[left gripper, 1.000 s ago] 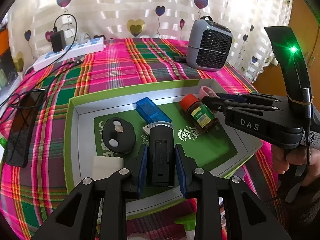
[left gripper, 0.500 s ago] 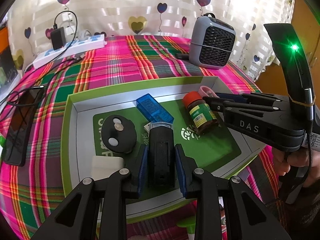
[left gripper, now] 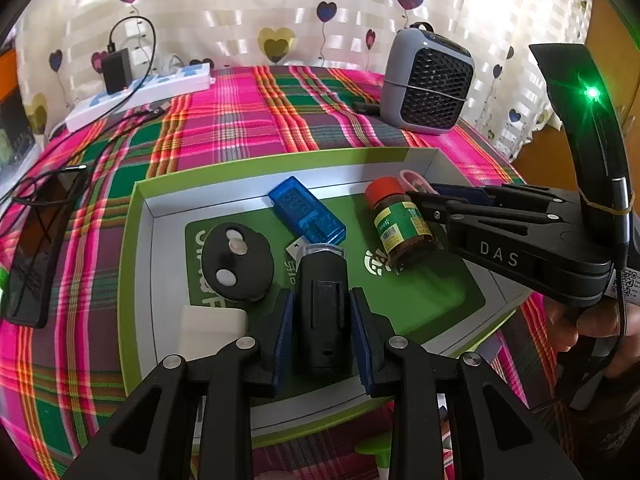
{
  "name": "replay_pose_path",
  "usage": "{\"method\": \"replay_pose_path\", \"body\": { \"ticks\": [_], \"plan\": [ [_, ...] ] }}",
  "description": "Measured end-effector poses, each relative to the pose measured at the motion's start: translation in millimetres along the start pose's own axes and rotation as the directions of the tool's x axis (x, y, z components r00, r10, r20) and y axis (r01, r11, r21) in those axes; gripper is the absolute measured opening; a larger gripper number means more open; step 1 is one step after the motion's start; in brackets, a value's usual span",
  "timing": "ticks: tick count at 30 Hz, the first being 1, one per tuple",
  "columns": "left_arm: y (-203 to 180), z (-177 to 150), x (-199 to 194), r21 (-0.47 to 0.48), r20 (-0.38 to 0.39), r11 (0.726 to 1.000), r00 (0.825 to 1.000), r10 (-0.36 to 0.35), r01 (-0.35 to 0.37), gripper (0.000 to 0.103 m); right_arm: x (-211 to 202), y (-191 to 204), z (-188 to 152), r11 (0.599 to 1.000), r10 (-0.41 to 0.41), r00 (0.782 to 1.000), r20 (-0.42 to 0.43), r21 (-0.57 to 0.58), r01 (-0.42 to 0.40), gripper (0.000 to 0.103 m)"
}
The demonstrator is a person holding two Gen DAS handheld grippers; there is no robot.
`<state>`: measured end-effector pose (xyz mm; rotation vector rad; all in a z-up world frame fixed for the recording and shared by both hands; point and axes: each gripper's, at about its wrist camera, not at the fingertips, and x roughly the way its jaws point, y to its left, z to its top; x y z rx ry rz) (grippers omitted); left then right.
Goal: Organize rigid objects
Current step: 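Lower the black case into the box with the left tool while the right tool lowers the pink clip in, then open the left tool to release the black case while the right tool releases the pink clip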
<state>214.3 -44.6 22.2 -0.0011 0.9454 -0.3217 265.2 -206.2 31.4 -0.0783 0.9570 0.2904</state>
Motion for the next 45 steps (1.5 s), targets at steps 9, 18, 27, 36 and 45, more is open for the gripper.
{"method": "replay_pose_path", "body": {
  "ticks": [9, 18, 27, 36, 45],
  "plan": [
    [-1.2, -0.1, 0.3, 0.005, 0.003, 1.000, 1.000, 0.008, -0.008, 0.026, -0.3, 0.7, -0.5, 1.000, -0.007, 1.000, 0.002, -0.005, 0.007, 0.024],
    [-0.1, -0.2, -0.3, 0.004, 0.004, 1.000, 1.000, 0.020, -0.020, 0.027, -1.6, -0.5, -0.6, 1.000, -0.009, 1.000, 0.012, 0.003, 0.009, 0.024],
    [0.3, -0.6, -4.8, 0.002, 0.018, 1.000, 0.999, 0.026, -0.026, 0.029, -7.3, 3.7, -1.3, 1.000, -0.008, 1.000, 0.026, -0.009, 0.008, 0.025],
    [-1.0, -2.3, -11.9, 0.002, 0.032, 1.000, 0.999, 0.030, -0.030, 0.031, -12.8, 7.5, -3.1, 1.000, -0.015, 0.999, 0.034, -0.014, 0.015, 0.025],
    [-2.5, -7.7, -25.6, -0.003, 0.055, 0.999, 0.998, 0.042, -0.041, 0.032, -27.0, 12.1, -9.0, 1.000, -0.013, 0.998, 0.063, -0.002, 0.014, 0.030]
  ]
}}
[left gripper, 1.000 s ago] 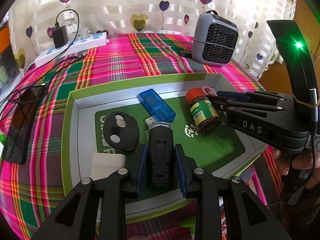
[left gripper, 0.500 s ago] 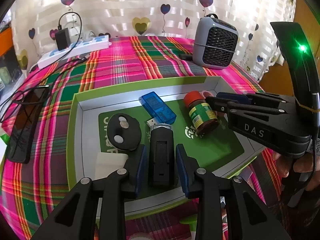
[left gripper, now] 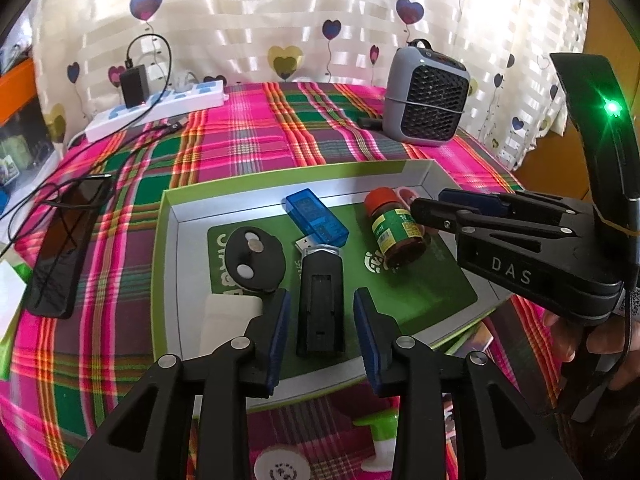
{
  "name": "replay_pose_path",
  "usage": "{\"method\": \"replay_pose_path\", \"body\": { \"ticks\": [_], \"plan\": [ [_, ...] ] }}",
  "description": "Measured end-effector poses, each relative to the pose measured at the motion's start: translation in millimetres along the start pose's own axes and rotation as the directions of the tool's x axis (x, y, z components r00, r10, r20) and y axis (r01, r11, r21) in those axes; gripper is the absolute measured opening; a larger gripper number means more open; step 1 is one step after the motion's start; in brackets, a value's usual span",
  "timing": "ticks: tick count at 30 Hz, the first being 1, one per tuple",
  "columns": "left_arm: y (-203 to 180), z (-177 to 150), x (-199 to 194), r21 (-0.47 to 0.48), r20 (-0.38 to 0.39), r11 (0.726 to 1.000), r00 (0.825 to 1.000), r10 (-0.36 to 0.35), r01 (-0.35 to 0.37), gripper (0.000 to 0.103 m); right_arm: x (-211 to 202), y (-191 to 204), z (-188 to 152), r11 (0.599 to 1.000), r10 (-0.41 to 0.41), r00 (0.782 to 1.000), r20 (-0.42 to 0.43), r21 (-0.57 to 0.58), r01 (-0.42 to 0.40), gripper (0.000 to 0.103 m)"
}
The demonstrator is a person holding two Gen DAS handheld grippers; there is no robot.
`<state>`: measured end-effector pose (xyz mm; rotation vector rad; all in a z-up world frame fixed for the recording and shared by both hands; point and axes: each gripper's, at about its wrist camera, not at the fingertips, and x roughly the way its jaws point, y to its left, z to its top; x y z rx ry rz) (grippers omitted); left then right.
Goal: Organize rigid objects
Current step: 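Open the left tool to release the black case while the right tool releases the pink clip, then withdraw both tools from the box toward the white tin and green suction holder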
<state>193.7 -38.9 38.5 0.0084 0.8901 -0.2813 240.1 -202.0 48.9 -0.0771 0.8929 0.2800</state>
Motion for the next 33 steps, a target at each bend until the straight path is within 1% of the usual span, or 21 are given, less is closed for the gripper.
{"method": "replay_pose_path", "body": {
  "ticks": [1, 3, 7, 17, 21, 24, 33],
  "plan": [
    [-0.5, -1.1, -2.5, 0.002, 0.005, 1.000, 1.000, 0.003, -0.003, 0.032, -2.1, 0.9, -0.8, 1.000, 0.000, 1.000, 0.005, 0.001, 0.000, 0.033],
    [-1.2, -2.4, -6.8, 0.002, 0.011, 1.000, 1.000, 0.005, -0.005, 0.032, -6.5, 2.5, -2.5, 1.000, 0.004, 1.000, 0.012, 0.000, -0.004, 0.034],
    [-3.2, -5.9, -15.7, 0.007, 0.027, 1.000, 1.000, 0.012, -0.012, 0.032, -16.2, 7.1, -7.2, 1.000, -0.004, 1.000, 0.027, -0.004, 0.004, 0.034],
    [-6.4, -18.7, -37.6, 0.018, 0.059, 0.999, 0.998, 0.031, -0.032, 0.032, -40.2, 15.6, -18.2, 1.000, 0.010, 0.998, 0.066, 0.007, -0.011, 0.034],
    [-6.9, -25.8, -45.1, 0.024, 0.064, 0.999, 0.997, 0.037, -0.038, 0.032, -48.9, 19.6, -25.1, 1.000, 0.010, 0.997, 0.076, 0.011, -0.011, 0.034],
    [-7.9, -31.6, -51.2, 0.033, 0.075, 0.998, 0.996, 0.054, -0.057, 0.032, -54.6, 22.6, -30.9, 1.000, 0.014, 0.997, 0.081, 0.012, -0.015, 0.034],
    [-8.7, -48.8, -69.9, 0.033, 0.095, 0.998, 0.994, 0.056, -0.060, 0.032, -71.2, 33.0, -50.7, 1.000, 0.017, 0.994, 0.105, 0.015, -0.019, 0.034]
  ]
}}
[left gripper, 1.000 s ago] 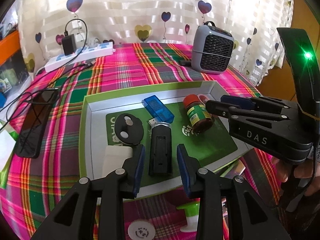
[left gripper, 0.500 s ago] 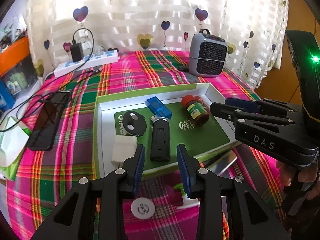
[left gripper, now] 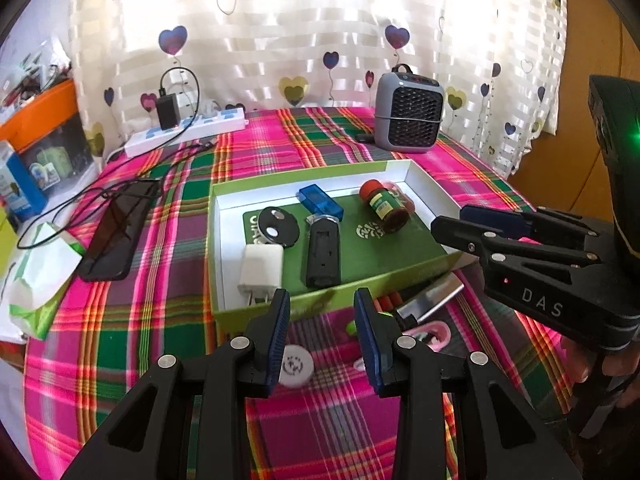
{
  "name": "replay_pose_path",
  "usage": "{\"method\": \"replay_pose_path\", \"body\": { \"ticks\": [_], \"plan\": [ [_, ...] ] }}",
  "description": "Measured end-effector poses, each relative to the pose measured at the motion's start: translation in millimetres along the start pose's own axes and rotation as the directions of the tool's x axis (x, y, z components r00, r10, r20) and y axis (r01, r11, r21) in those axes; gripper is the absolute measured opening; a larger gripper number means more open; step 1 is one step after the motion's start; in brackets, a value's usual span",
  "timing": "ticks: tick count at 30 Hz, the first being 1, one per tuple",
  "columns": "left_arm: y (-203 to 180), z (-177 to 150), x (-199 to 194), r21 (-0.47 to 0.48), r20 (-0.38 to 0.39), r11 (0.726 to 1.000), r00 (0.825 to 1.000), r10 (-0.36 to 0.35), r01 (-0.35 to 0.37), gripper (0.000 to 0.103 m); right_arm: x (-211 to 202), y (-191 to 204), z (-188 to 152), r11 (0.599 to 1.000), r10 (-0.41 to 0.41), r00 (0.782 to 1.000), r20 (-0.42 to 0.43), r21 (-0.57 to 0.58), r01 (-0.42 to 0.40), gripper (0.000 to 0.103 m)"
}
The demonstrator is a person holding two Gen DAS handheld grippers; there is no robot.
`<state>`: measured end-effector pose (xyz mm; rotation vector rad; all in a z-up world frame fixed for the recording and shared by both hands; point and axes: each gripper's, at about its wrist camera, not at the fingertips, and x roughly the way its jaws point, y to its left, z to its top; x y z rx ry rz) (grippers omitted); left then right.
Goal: Organize rigid objects
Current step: 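Withdraw both tools from the box toward the white tin and green suction holder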
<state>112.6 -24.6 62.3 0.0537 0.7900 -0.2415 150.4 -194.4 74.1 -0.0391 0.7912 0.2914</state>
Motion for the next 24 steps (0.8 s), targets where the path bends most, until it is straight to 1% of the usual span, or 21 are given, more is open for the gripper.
{"method": "replay_pose_path", "body": {
  "ticks": [2, 5, 10, 16, 19, 21, 24],
  "plan": [
    [-0.2, -3.3, -2.6, 0.005, 0.000, 1.000, 1.000, 0.006, -0.006, 0.032, -3.6, 2.7, -4.8, 1.000, -0.007, 1.000, 0.004, -0.003, 0.007, 0.034],
    [-1.8, -9.7, -6.5, 0.013, 0.000, 1.000, 1.000, 0.014, -0.014, 0.032, -9.1, 6.1, -11.0, 1.000, 0.004, 1.000, 0.012, -0.003, -0.004, 0.034],
    [-0.3, -20.0, -12.0, 0.004, -0.003, 1.000, 1.000, -0.002, 0.002, 0.032, -16.1, 10.7, -21.6, 1.000, 0.001, 1.000, 0.018, -0.008, -0.001, 0.034],
    [8.3, -33.5, -19.8, -0.029, -0.004, 0.999, 1.000, -0.029, 0.029, 0.032, -25.4, 13.7, -35.0, 0.999, 0.040, 0.999, 0.023, -0.013, -0.040, 0.034],
    [15.2, -41.3, -21.4, -0.055, -0.013, 0.998, 0.999, -0.036, 0.035, 0.032, -27.9, 16.3, -43.1, 0.998, 0.052, 0.998, 0.022, -0.036, -0.052, 0.034],
    [18.3, -45.7, -22.4, -0.066, -0.019, 0.997, 0.999, -0.032, 0.031, 0.032, -27.5, 17.4, -47.1, 0.997, 0.064, 0.998, 0.016, -0.043, -0.063, 0.034],
    [21.6, -51.1, -22.7, -0.072, -0.026, 0.997, 0.999, -0.030, 0.028, 0.032, -24.7, 17.8, -52.3, 0.994, 0.102, 0.995, 0.000, -0.035, -0.102, 0.034]
  ]
}}
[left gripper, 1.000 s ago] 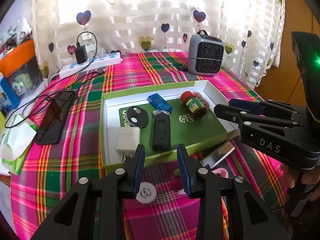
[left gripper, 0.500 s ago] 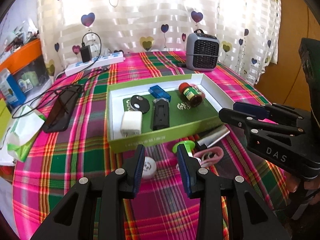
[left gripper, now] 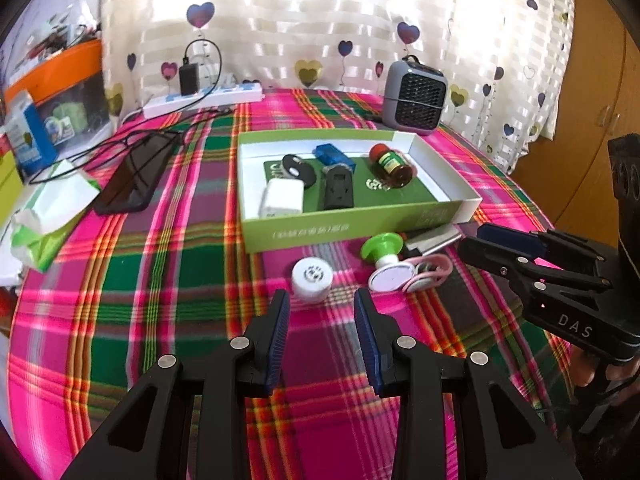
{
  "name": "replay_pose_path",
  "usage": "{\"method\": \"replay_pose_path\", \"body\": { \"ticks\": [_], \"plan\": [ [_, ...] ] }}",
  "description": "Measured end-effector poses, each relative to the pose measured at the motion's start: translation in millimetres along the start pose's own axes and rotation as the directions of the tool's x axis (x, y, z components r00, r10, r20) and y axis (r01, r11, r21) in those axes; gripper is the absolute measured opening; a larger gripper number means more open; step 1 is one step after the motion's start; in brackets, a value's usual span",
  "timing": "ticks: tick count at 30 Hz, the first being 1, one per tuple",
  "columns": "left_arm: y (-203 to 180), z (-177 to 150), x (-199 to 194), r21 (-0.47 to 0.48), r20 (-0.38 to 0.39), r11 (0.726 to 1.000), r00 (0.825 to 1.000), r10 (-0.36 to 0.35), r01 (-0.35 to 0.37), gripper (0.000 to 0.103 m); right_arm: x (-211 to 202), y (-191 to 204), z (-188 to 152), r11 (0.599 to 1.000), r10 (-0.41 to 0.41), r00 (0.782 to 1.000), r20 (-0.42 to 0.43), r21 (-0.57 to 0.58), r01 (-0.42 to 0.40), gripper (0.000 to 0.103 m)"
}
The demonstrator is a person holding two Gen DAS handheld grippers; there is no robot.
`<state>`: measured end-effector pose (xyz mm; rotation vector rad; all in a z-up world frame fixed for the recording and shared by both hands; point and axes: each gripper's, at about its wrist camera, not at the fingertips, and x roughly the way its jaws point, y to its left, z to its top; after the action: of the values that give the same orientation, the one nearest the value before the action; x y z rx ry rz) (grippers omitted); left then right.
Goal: Organize rigid objects
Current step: 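Withdraw both tools from the box toward the white tin and green suction holder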
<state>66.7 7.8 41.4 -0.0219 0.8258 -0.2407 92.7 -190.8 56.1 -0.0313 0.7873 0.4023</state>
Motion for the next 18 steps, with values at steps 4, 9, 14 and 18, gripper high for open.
{"method": "replay_pose_path", "body": {
  "ticks": [4, 9, 14, 18],
  "plan": [
    [5.2, -6.5, 3.7, -0.014, -0.022, 1.000, 1.000, -0.006, 0.006, 0.032, 5.7, 0.5, -5.9, 0.999, 0.049, 0.999, -0.022, 0.011, -0.049, 0.038],
    [10.9, -10.9, 7.5, -0.030, -0.038, 1.000, 0.999, -0.009, 0.008, 0.032, 14.3, 3.9, -7.3, 0.997, 0.073, 0.997, -0.039, -0.019, -0.074, 0.043],
    [13.6, -12.4, 9.9, -0.035, -0.043, 0.999, 0.999, -0.016, 0.015, 0.032, 27.5, 6.4, -4.9, 0.995, 0.082, 0.994, -0.076, -0.048, -0.086, 0.043],
    [14.7, -13.2, 13.1, -0.039, -0.052, 0.999, 0.998, -0.025, 0.023, 0.032, 33.9, 3.1, -4.6, 0.992, 0.120, 0.988, -0.094, -0.031, -0.123, 0.043]
  ]
}}
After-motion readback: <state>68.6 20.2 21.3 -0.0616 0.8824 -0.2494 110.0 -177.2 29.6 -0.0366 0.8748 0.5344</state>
